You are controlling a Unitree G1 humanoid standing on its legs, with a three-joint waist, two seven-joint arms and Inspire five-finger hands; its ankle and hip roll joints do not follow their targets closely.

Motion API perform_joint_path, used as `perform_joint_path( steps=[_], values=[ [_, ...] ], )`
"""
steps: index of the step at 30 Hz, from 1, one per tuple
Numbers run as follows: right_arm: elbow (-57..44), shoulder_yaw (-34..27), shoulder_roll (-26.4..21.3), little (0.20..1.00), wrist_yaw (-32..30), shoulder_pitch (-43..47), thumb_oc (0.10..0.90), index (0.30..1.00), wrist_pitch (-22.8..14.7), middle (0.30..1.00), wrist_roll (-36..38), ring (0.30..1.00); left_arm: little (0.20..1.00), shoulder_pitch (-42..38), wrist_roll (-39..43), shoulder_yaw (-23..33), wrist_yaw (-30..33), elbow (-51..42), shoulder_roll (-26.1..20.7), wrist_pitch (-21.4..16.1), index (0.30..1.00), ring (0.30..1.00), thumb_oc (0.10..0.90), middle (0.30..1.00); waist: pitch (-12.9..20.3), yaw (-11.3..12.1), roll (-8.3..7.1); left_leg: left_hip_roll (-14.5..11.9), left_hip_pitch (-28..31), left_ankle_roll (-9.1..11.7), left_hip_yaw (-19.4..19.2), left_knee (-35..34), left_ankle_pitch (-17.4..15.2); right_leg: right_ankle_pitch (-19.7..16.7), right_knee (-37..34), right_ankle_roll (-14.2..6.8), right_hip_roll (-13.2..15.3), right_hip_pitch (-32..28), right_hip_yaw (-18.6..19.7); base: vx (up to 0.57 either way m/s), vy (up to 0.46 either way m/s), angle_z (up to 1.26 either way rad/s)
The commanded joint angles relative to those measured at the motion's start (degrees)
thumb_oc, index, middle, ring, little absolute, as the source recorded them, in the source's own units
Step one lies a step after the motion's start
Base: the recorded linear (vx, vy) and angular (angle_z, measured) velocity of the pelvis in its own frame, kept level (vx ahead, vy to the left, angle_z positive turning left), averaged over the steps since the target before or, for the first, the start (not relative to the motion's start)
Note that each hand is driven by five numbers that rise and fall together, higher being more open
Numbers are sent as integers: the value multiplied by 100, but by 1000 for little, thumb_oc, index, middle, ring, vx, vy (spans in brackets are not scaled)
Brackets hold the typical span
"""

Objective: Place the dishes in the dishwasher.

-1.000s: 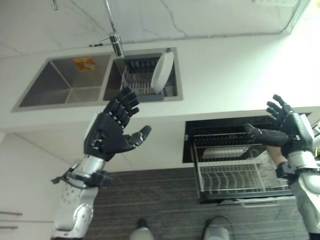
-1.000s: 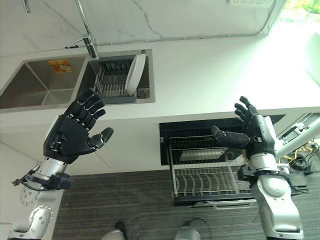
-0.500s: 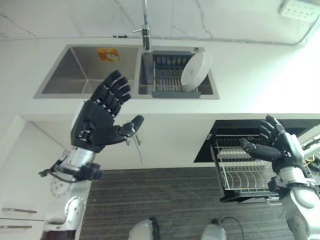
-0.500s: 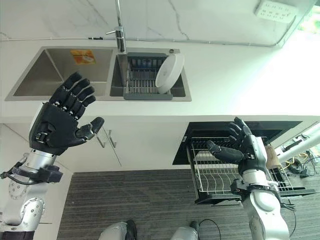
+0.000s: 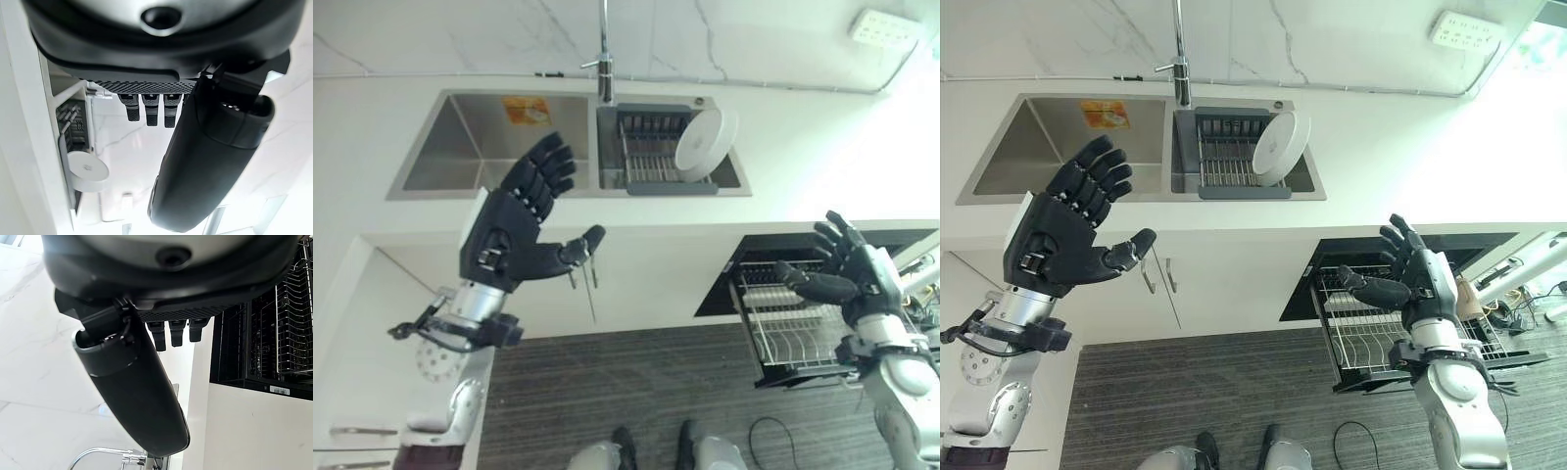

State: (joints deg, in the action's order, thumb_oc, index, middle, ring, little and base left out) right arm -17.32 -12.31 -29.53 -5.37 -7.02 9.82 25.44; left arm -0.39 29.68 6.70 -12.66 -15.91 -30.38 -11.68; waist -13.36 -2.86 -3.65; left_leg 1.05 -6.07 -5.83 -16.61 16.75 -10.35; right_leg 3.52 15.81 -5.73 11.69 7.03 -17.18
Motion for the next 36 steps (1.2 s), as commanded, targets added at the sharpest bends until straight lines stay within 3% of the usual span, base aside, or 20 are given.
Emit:
perform_joint_path(
  steps=[1, 8, 14, 15, 18, 19, 22, 25, 26, 27, 32, 33, 34, 36],
  values=[
    [-224, -248, -240, 900, -169, 578, 800, 900, -690, 900, 12, 900, 900, -366, -132, 17, 267, -736, 22, -562, 900, 900, 800, 900, 409, -15, 88, -446, 270, 704, 334, 44, -307, 134, 138, -313, -78, -30, 33, 79, -150, 6],
    [-161, -5, -240, 900, -298, 869, 800, 900, -634, 900, -71, 900, 900, -349, -228, -47, 508, -687, 32, -591, 900, 900, 800, 900, 506, 22, 166, -513, 346, 708, 268, 44, -338, 325, 138, -185, -247, -103, 170, 84, -156, -6],
    [-229, -49, -206, 900, -149, 782, 800, 900, -607, 900, 108, 900, 900, -183, 71, 7, 230, -682, 116, -728, 900, 900, 800, 900, 522, -24, 236, -535, 472, 769, 243, 44, -302, 441, 138, -55, -459, -105, 356, 109, -172, -8],
    [-160, -106, -290, 900, -99, 772, 800, 900, -624, 900, 43, 900, 900, -163, 338, -5, 138, -721, 186, -827, 900, 900, 800, 900, 473, -56, 209, -613, 645, 951, -85, 44, 189, 464, 138, 36, -425, -104, 387, 117, -220, -17],
    [-132, -128, -376, 900, -64, 831, 800, 900, -601, 900, -7, 900, 900, -201, 426, -92, 227, -758, 295, -914, 900, 900, 800, 900, 337, -38, 76, -626, 672, 1218, -370, 204, 956, 454, 138, 131, -243, -149, 423, 79, -159, -14],
    [-159, -153, -404, 900, -57, 849, 800, 900, -579, 900, 29, 900, 900, -200, 445, -106, 289, -770, 344, -941, 900, 900, 800, 900, 261, -58, 74, -811, 490, 1289, -414, 278, 1118, 438, 138, 132, -215, -184, 414, 59, -10, -13],
    [-121, -125, -367, 900, -19, 958, 800, 900, -609, 900, 16, 900, 900, -153, 447, -106, 304, -750, 372, -1006, 900, 900, 800, 900, 186, -81, 210, -1162, 233, 1193, -542, 44, 820, 469, 138, 45, -259, -251, 397, 49, 124, 7],
    [-192, -100, -367, 900, 77, 895, 800, 900, -762, 900, -64, 900, 900, -10, 444, -24, 357, -753, 347, -1088, 900, 900, 800, 900, 173, -37, 415, -1506, -326, 1293, -189, 44, 694, 579, 138, -20, -452, -343, 551, 158, 220, 4],
    [-238, -137, -417, 900, 133, 802, 800, 900, -870, 900, -39, 900, 900, 68, 464, 17, 446, -740, 346, -1135, 900, 900, 800, 900, 209, 21, 499, -1597, -635, 1418, 216, 44, 857, 690, 138, -15, -578, -419, 687, 234, 256, -29],
    [-241, -170, -445, 900, 153, 781, 800, 900, -887, 900, -23, 900, 900, 80, 421, 31, 485, -705, 364, -1175, 900, 900, 800, 900, 232, 39, 523, -1639, -728, 1462, 297, 44, 927, 754, 138, -4, -617, -472, 708, 257, 304, -41],
    [-308, -284, -521, 900, 248, 746, 800, 900, -1056, 900, 204, 900, 900, 95, 264, 41, 488, -673, 397, -1282, 900, 900, 800, 900, 347, 57, 548, -1648, -695, 1389, 167, 44, 796, 877, 138, -40, -513, -623, 568, 141, 203, -35],
    [-329, -288, -512, 900, 256, 730, 800, 900, -1061, 900, 220, 900, 900, 84, 261, 49, 486, -662, 382, -1288, 900, 900, 800, 900, 359, 58, 541, -1614, -680, 1365, 179, 44, 760, 881, 138, -56, -498, -639, 573, 220, 238, -32],
    [-462, -288, -458, 900, 392, 621, 800, 900, -981, 900, 285, 900, 900, 45, 309, 92, 476, -693, 318, -1318, 900, 900, 800, 900, 402, 65, 483, -1410, -558, 1266, 272, 44, 555, 930, 138, -137, -404, -749, 598, 193, 215, -12],
    [-549, -278, -396, 900, 460, 556, 800, 900, -909, 900, 233, 900, 900, 14, 306, 147, 342, -757, 287, -1291, 900, 900, 800, 900, 432, 95, 447, -1333, -541, 1190, 283, 44, 522, 870, 138, -182, -350, -754, 572, 164, 201, 15]
  ],
)
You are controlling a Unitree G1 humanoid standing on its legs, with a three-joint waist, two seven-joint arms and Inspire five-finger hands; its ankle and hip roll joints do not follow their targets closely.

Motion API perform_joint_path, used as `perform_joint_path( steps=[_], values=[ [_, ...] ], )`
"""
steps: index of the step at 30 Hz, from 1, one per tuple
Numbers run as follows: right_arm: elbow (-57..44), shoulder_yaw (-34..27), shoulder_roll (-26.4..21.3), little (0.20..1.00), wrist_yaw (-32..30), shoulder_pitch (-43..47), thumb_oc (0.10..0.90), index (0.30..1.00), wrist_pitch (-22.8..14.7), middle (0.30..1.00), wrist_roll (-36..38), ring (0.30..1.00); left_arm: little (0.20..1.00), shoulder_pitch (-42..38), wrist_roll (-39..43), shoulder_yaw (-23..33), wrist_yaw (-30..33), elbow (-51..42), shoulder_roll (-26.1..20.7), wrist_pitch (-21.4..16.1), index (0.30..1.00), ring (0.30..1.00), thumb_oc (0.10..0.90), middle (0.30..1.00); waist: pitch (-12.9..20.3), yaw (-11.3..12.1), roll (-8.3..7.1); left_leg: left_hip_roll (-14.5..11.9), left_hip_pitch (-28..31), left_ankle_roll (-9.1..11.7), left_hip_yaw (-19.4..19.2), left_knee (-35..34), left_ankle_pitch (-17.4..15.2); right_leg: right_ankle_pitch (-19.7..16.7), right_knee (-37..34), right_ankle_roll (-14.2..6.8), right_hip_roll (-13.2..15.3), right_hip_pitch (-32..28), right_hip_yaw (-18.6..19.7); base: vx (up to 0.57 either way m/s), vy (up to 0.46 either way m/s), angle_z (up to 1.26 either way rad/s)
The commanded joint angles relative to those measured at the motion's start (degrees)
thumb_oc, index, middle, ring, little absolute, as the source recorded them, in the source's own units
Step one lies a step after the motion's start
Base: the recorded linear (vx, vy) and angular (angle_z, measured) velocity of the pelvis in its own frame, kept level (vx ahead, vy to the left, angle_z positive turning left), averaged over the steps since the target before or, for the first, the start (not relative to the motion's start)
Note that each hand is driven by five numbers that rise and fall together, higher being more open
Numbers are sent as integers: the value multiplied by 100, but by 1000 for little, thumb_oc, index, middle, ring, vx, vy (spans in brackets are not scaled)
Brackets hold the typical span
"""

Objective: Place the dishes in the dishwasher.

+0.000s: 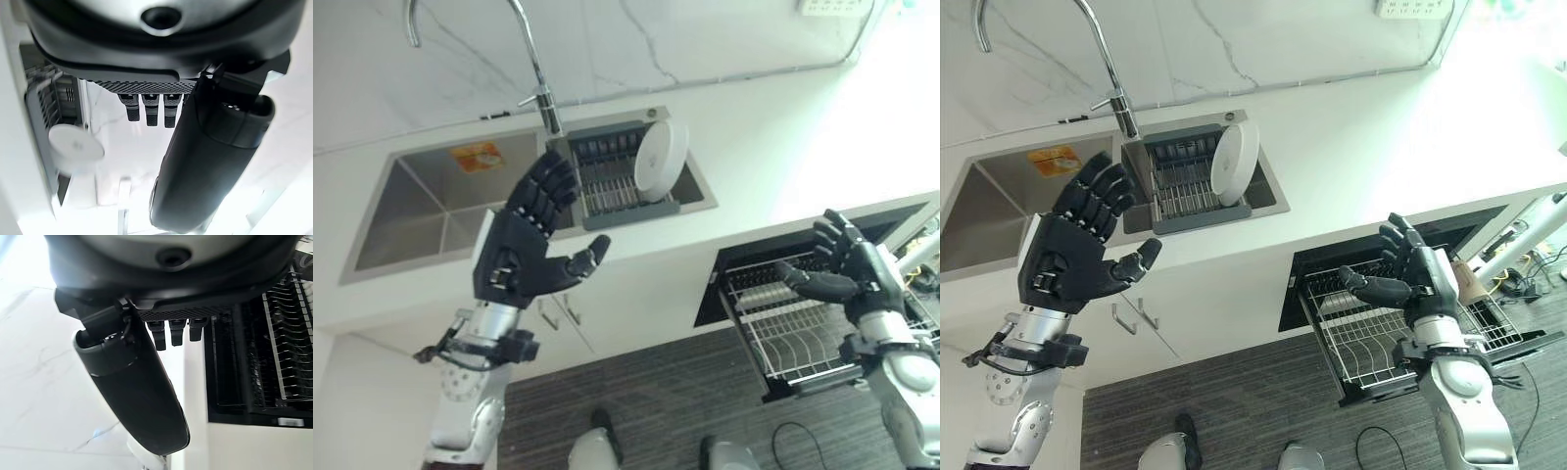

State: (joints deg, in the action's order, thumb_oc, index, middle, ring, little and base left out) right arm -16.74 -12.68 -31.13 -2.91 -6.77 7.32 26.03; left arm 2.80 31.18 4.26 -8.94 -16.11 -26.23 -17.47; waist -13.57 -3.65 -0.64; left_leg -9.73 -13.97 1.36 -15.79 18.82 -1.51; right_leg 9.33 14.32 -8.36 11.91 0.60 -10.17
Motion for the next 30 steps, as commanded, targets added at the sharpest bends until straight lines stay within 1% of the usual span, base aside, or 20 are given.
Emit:
perform_joint_path(
  steps=[1, 3, 4, 6, 7, 8, 9, 10, 11, 12, 13, 16, 18, 19, 20, 21, 22, 25, 28, 30],
  values=[
    [-627, -185, -209, 900, 252, 544, 800, 900, -687, 900, 69, 900, 900, -370, -103, 385, -104, -797, -160, -736, 900, 900, 800, 900, 476, 228, 99, -163, 270, 416, 237, -163, -428, 252, 287, 37, -298, -154, -193, 149, 167, 18],
    [-672, -118, -178, 900, 94, 596, 800, 900, -755, 900, 181, 900, 900, -469, -370, 335, -155, -899, -237, -720, 900, 900, 800, 900, 488, 291, 17, -24, 321, 323, 302, -163, -526, 198, 287, -23, -213, -222, -290, 128, 152, 18],
    [-668, -114, -165, 900, 68, 609, 800, 900, -772, 900, 207, 900, 900, -492, -401, 324, -166, -913, -248, -710, 900, 900, 800, 900, 487, 300, 6, -2, 329, 301, 307, -163, -547, 197, 287, -29, -204, -244, -312, 106, 140, 11],
    [-631, -97, -63, 900, -148, 679, 800, 900, -923, 900, 193, 900, 900, -607, -546, 277, -218, -934, -319, -711, 900, 900, 800, 900, 490, 347, -46, 138, 363, 186, 350, -163, -633, 36, 287, -74, -199, -366, -407, 132, 180, 14],
    [-615, -88, 51, 900, -259, 691, 800, 900, -1101, 900, 143, 900, 900, -683, -591, 239, -292, -946, -374, -696, 900, 900, 800, 900, 491, 343, -63, 252, 411, 77, 400, -163, -697, -302, 287, -149, -267, -464, -451, 178, 242, 14],
    [-626, -103, 116, 900, -276, 681, 800, 900, -1171, 900, 86, 900, 900, -717, -571, 235, -351, -947, -408, -694, 900, 900, 800, 900, 488, 327, -38, 294, 436, 14, 459, -163, -726, -539, 287, -186, -376, -556, -458, 190, 257, 10],
    [-642, -105, 168, 900, -278, 661, 800, 900, -1205, 900, 42, 900, 900, -727, -538, 236, -405, -943, -425, -701, 900, 900, 800, 900, 467, 301, 3, 310, 470, -24, 530, -163, -747, -742, 333, -208, -483, -579, -435, 115, 165, 15],
    [-651, -101, 188, 900, -274, 650, 800, 900, -1214, 900, 36, 900, 900, -727, -523, 238, -429, -941, -428, -703, 900, 900, 800, 900, 454, 289, 21, 313, 486, -35, 558, -163, -753, -811, 402, -216, -517, -551, -415, 107, 167, 13],
    [-674, -51, 281, 900, -192, 615, 800, 900, -1120, 900, 159, 900, 900, -733, -586, 230, -525, -950, -412, -710, 900, 900, 800, 900, 395, 229, 73, 357, 565, -76, 650, -163, -792, -980, 925, -220, -613, -239, -288, 72, 114, 9],
    [-670, -38, 297, 900, -179, 615, 800, 900, -1100, 900, 162, 900, 900, -737, -627, 228, -527, -946, -409, -712, 900, 900, 800, 900, 389, 218, 75, 363, 579, -77, 655, -163, -801, -995, 1004, -213, -609, -149, -265, 172, 79, 0],
    [-571, -5, 337, 900, -154, 586, 800, 900, -1140, 900, 112, 900, 900, -799, -859, 194, -423, -900, -456, -658, 900, 900, 800, 900, 365, 161, 52, 358, 659, -38, 652, -163, -834, -969, 809, -124, -510, 125, -342, 136, -27, -5],
    [-491, -74, 271, 900, -186, 570, 800, 900, -1189, 900, 138, 900, 900, -849, -1008, 160, -290, -841, -564, -591, 900, 900, 800, 900, 343, 127, 5, 336, 727, 19, 679, -163, -879, -937, 287, -72, -367, 116, -423, 131, -125, -3],
    [-434, -214, 186, 900, -97, 524, 800, 900, -1272, 900, 391, 900, 900, -892, -1105, 107, -231, -769, -663, -608, 900, 900, 800, 900, 269, 47, -132, 375, 809, 78, 673, -163, -963, -687, 287, -92, -66, 480, -230, 99, -273, -11],
    [-412, -269, 173, 900, -84, 509, 800, 900, -1338, 900, 436, 900, 900, -917, -1084, 76, -223, -759, -668, -599, 900, 900, 800, 900, 244, -19, -197, 392, 863, 116, 702, -163, -1038, -758, 287, -141, 97, 723, -26, 126, -301, -8],
    [-403, -260, 202, 900, -106, 534, 800, 900, -1379, 900, 386, 900, 900, -931, -1124, 39, -191, -748, -654, -615, 900, 900, 800, 900, 242, -54, -241, 421, 905, 121, 720, -163, -1115, -990, 287, -203, 201, 866, 116, 154, -285, 1],
    [-406, -229, 252, 900, -196, 580, 800, 900, -1440, 900, 288, 900, 900, -934, -1205, 33, -159, -762, -632, -622, 900, 900, 800, 900, 243, -42, -239, 361, 952, 121, 717, -163, -1154, -1014, 287, -236, 246, 924, 123, 150, -222, 22],
    [-390, -201, 263, 900, -245, 653, 800, 900, -1430, 900, 264, 900, 900, -917, -1241, 22, -112, -763, -629, -634, 900, 900, 800, 900, 240, -69, -253, 334, 1025, 133, 694, -163, -1197, -1094, 287, -256, 269, 987, 137, 161, -242, 37],
    [-336, -161, 93, 900, -608, 905, 800, 900, -1347, 900, 353, 900, 900, -951, -1167, -103, 88, -765, -613, -591, 900, 900, 800, 900, 353, 46, -256, 238, 1101, 146, 675, -163, -1199, -729, 287, -264, 207, 862, -11, 136, -200, 24],
    [-256, -113, 86, 900, -966, 1206, 800, 900, -1485, 900, 509, 900, 900, -1016, -1124, -179, 205, -759, -480, -467, 900, 900, 800, 900, 451, 101, -225, 118, 1174, 213, 580, -163, -1190, -532, 287, -202, 174, 794, -86, 128, -137, 17],
    [-242, -117, 78, 900, -1087, 1284, 800, 900, -1446, 900, 396, 900, 900, -992, -1152, -168, 259, -738, -431, -427, 900, 900, 800, 900, 505, 90, -182, 58, 1195, 247, 540, -163, -1190, -455, 287, -155, 120, 765, -45, 110, -100, -4]
  ],
)
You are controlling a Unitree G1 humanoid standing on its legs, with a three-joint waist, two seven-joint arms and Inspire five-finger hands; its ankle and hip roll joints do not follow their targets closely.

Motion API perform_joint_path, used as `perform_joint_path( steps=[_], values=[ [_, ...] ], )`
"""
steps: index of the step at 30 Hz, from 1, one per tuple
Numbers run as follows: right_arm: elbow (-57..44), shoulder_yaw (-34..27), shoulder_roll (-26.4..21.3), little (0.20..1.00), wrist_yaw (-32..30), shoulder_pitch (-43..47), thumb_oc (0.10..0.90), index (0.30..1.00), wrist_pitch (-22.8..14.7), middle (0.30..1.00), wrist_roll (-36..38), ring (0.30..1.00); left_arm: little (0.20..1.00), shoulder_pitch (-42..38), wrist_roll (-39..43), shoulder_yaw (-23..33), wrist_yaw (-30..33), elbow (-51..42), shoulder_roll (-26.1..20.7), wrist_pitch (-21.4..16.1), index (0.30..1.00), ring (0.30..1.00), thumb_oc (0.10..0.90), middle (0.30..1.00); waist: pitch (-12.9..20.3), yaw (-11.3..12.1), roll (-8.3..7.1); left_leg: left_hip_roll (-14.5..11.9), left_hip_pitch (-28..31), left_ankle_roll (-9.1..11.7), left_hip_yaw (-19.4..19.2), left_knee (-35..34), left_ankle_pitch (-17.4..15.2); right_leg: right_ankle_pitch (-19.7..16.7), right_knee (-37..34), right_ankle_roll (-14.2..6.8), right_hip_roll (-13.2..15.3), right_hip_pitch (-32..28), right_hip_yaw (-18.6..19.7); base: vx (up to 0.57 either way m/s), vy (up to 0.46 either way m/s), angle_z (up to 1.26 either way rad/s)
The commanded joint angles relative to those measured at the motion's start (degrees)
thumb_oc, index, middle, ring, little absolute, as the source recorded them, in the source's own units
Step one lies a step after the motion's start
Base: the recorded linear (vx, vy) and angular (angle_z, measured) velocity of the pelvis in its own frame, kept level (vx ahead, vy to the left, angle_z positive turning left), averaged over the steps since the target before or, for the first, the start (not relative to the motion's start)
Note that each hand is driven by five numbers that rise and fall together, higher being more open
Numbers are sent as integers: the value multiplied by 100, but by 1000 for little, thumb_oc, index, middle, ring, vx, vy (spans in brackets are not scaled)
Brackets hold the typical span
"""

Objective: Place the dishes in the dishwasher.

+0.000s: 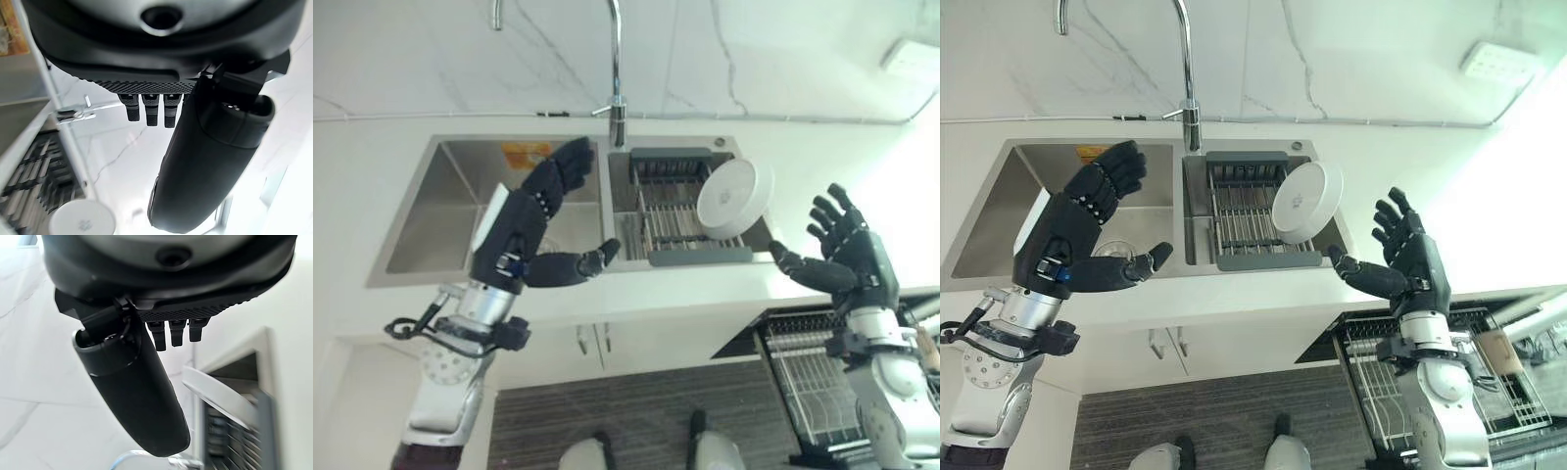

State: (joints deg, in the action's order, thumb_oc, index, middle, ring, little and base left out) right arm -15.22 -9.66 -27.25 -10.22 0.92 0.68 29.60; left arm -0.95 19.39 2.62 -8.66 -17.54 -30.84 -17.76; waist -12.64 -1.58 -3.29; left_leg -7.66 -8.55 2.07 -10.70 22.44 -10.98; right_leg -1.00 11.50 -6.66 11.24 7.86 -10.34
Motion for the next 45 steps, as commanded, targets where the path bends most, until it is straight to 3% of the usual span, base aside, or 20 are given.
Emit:
perform_joint_path(
  steps=[1, 11, 15, 18, 24, 27, 32, 45],
  values=[
    [-400, -416, -315, 900, -390, 525, 800, 900, -754, 900, 22, 900, 900, -597, 36, 11, 237, -602, 37, -372, 900, 900, 800, 900, 432, -117, 104, -174, 656, 186, 16, -525, -241, 594, 569, -310, 166, 28, -28, 109, -103, -8],
    [-282, -338, -368, 900, -181, 788, 800, 900, -705, 900, 799, 900, 900, -484, 443, -134, 45, -410, 74, -155, 900, 900, 800, 900, 549, -137, 252, -264, 668, 293, 34, -525, -194, 697, 569, -207, 65, -49, -98, 48, -42, -2],
    [-44, -245, -387, 900, 28, 985, 800, 900, -820, 900, 1273, 900, 900, -497, 556, -262, -54, -286, 117, -137, 900, 900, 800, 900, 576, -85, 250, -255, 661, 313, 81, -525, -197, 710, 569, -197, 80, -75, -166, 11, -12, 9],
    [149, -135, -269, 900, 411, 1161, 800, 900, -795, 900, 2231, 900, 900, -505, 581, -367, -152, -192, 161, -169, 900, 900, 800, 900, 593, -8, 236, -243, 664, 315, 113, -525, -209, 720, 569, -188, 114, -112, -244, -6, 7, 15],
    [469, 56, -116, 900, 698, 1361, 800, 900, -684, 900, 2593, 900, 900, -521, 691, -422, -309, -90, 176, -170, 900, 900, 800, 900, 628, 135, 185, -197, 661, 306, 191, -525, -231, 733, 569, -195, 173, -179, -362, -13, 5, 15],
    [663, 103, -127, 900, 726, 1457, 800, 900, -692, 900, 2564, 900, 900, -536, 694, -466, -350, 1, 149, -230, 900, 900, 800, 900, 646, 179, 159, -176, 665, 300, 220, -525, -244, 744, 569, -193, 183, -213, -390, -7, 17, 7],
    [1196, 144, -221, 900, 468, 1716, 800, 900, -702, 900, 1703, 900, 900, -606, 678, -516, -336, 96, 116, -185, 900, 900, 800, 900, 660, 276, 132, -125, 679, 277, 282, -525, -271, 759, 569, -201, 220, -278, -441, -11, 37, 5],
    [1562, 121, -321, 900, 366, 1856, 800, 900, -634, 900, 1689, 900, 900, -696, 642, -532, -303, 187, 53, -176, 900, 900, 800, 900, 654, 327, 119, -112, 698, 266, 271, -525, -286, 787, 569, -211, 244, -345, -466, 0, 1, 0]
  ],
)
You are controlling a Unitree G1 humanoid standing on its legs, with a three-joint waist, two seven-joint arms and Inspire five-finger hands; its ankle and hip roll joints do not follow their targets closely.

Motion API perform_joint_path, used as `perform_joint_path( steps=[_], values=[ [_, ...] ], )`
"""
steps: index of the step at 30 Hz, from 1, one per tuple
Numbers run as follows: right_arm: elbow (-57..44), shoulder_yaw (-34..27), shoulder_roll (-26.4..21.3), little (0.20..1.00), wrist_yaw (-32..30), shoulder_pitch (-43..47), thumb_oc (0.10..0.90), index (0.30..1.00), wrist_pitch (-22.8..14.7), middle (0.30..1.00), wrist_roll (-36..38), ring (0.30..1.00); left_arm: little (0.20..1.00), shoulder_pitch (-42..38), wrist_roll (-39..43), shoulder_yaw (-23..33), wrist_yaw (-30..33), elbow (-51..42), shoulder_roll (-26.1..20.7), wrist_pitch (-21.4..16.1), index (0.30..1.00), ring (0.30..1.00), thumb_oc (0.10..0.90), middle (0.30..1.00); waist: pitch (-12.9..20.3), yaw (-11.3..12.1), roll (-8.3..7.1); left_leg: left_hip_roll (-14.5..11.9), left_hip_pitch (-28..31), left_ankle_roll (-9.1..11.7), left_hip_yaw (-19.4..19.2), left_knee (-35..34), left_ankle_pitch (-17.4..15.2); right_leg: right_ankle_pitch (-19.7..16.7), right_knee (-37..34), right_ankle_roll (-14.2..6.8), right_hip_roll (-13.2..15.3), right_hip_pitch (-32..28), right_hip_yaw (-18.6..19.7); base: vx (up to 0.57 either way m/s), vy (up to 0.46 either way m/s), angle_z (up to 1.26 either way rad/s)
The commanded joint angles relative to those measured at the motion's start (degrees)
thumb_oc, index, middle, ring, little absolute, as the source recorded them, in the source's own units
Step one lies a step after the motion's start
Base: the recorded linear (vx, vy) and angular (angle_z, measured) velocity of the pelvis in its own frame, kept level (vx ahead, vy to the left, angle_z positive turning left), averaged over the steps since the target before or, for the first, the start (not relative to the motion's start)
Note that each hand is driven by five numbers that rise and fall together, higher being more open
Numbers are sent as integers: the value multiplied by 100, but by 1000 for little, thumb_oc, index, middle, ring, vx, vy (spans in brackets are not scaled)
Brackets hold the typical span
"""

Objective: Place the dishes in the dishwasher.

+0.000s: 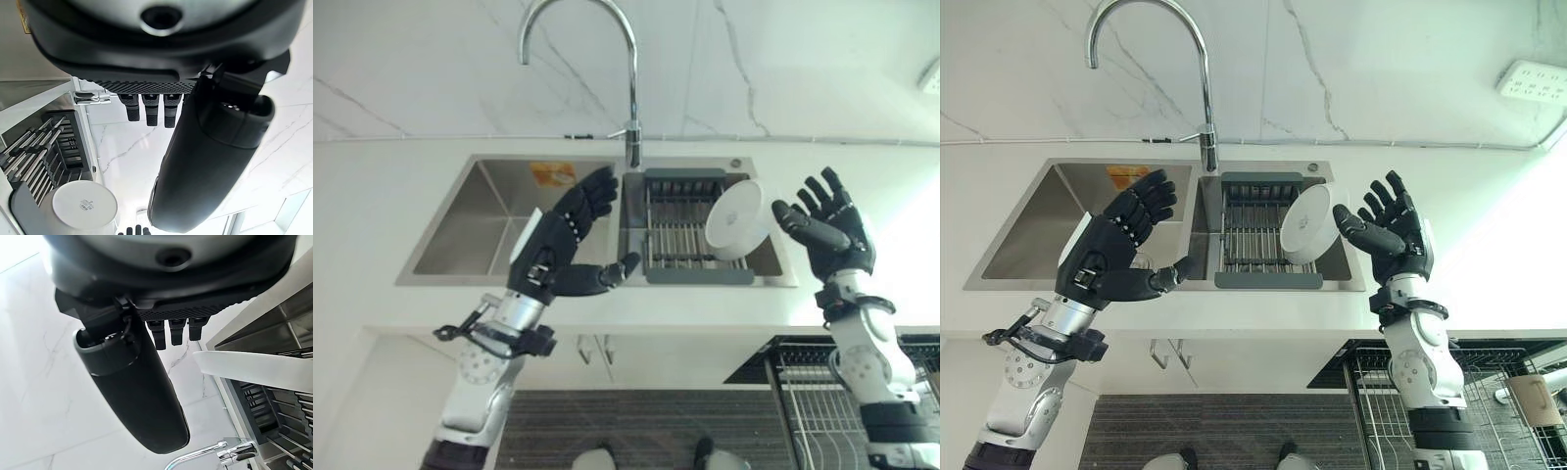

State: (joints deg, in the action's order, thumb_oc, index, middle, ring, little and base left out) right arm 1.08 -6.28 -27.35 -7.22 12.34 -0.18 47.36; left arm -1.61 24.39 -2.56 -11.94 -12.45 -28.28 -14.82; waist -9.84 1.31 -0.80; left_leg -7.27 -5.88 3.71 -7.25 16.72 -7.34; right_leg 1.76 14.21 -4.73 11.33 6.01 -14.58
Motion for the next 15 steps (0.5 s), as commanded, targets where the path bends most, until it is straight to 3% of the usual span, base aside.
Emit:
perform_joint_path(
  steps=[1, 15],
  values=[
    [-40, -212, -320, 900, 62, 724, 800, 900, -513, 900, -81, 900, 900, -627, 134, -14, 34, -319, -204, -459, 900, 900, 800, 900, 383, 46, -130, -150, 433, 102, -79, 47, -652, 518, 298, -405, 239, -169, -46, 0, 0, 0],
    [601, 4, -300, 900, 221, 921, 800, 900, -140, 900, 219, 900, 900, -721, 128, -119, 34, -189, -234, -437, 900, 900, 800, 900, 386, 128, -130, -139, 443, 99, -90, 47, -652, 556, 298, -397, 246, -231, -82, 0, 0, 0]
  ],
)
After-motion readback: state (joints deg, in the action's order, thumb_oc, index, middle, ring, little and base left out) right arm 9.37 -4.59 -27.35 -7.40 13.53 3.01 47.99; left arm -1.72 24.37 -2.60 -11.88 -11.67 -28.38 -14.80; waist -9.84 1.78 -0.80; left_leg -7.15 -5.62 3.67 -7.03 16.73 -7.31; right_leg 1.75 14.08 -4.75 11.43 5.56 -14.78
